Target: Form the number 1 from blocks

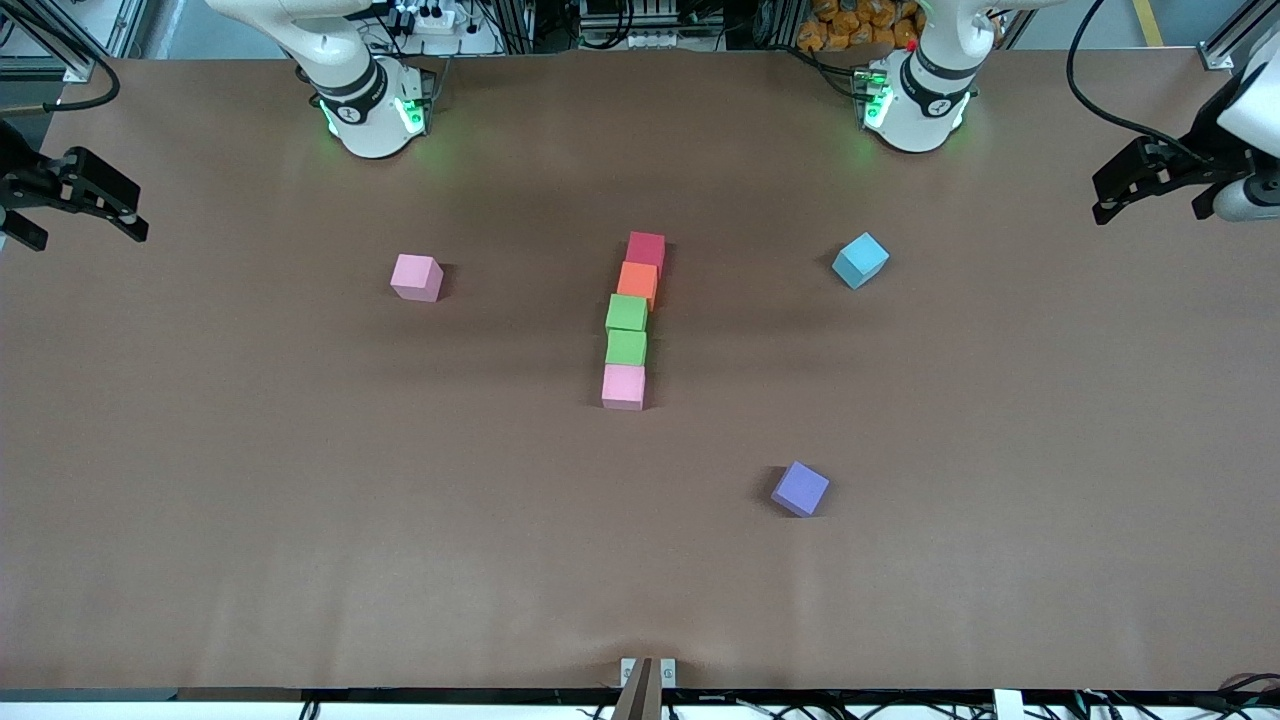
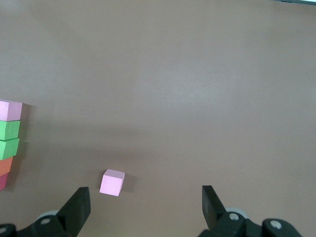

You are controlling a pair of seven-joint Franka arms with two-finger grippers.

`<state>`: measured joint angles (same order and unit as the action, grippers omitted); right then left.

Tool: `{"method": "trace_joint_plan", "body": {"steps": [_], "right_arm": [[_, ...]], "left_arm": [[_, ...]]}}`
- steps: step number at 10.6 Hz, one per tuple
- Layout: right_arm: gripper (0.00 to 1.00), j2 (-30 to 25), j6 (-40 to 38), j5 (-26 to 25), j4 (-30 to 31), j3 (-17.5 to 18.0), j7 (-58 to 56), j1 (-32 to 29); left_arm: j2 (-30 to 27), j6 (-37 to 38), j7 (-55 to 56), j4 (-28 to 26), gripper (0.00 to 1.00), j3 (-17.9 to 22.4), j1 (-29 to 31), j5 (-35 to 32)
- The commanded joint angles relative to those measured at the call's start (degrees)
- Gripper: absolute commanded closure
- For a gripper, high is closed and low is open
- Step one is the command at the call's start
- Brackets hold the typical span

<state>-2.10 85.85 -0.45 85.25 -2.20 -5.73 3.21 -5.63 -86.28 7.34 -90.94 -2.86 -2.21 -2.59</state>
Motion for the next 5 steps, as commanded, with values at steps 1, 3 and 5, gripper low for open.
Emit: {"method": "trace_joint_plan", "body": {"steps": [1, 3, 5], "right_arm": [[0.00, 1.0, -1.4, 1.9, -1.8, -0.6, -1.8, -0.7], [0.00, 1.0, -1.4, 2.4, -1.8, -0.6, -1.8, -0.7], [0.00, 1.0, -1.3, 3.5, -1.7, -0.9, -1.9, -0.7]], "left_arm": [[-0.1, 1.2, 1.4, 0.7, 0.00, 0.7, -0.3, 1.2], [0.1, 1.2, 1.5, 0.7, 0.00, 0.8, -0.3, 2.8], [0.1, 1.3, 1.5, 0.7, 0.00, 1.2, -0.3, 2.7]]}}
